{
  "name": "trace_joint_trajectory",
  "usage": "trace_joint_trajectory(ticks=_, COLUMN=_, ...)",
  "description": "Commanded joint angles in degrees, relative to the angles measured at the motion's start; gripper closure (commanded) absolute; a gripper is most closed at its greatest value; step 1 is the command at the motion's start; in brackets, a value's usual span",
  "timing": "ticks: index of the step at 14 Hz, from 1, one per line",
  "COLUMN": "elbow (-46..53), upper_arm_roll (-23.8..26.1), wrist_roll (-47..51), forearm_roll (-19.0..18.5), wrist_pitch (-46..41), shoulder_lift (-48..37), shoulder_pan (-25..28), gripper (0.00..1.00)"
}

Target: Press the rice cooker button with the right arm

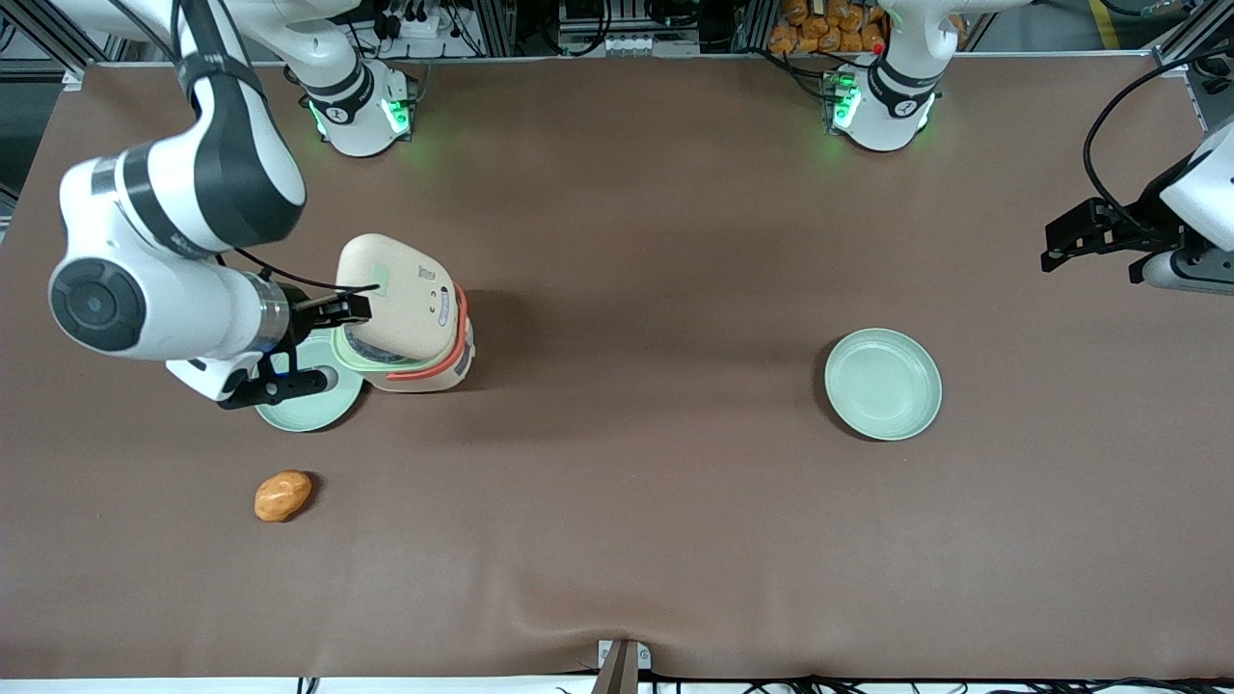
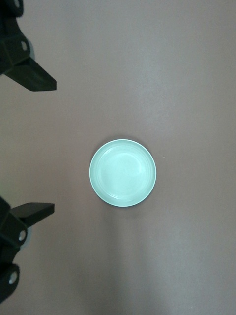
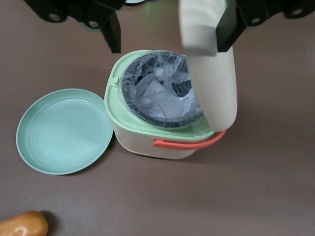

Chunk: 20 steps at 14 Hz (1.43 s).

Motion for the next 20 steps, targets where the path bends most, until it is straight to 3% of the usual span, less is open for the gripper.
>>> trace_joint_trajectory(ticks=1, elbow=2.1, upper_arm_roll=0.5, wrist_roll=0.9, forearm_roll=-0.2, wrist_pitch=0.4, shoulder_lift=-1.5, shoulder_pan=-0.1, gripper=0.00)
trace_joint_trajectory(ticks=8, elbow=6.1, upper_arm_roll=0.6, wrist_roll=0.7, forearm_roll=-3.3, wrist_pitch=0.3, shoulder_lift=-7.6, shoulder_pan=-0.8, gripper=0.00)
trace_joint_trajectory(ticks=13, elbow=5.9, upper_arm_roll=1.6, wrist_roll=-0.3, forearm_roll=-2.5, wrist_pitch=-1.1, shoulder_lift=-13.6, shoulder_pan=-8.0, gripper=0.00)
trace_joint_trajectory(ticks=20, elbow=5.1, upper_arm_roll=0.7, wrist_roll=-0.4, forearm_roll=-4.7, wrist_pitch=-6.6, shoulder_lift=-16.6, shoulder_pan=-14.2, gripper=0.00)
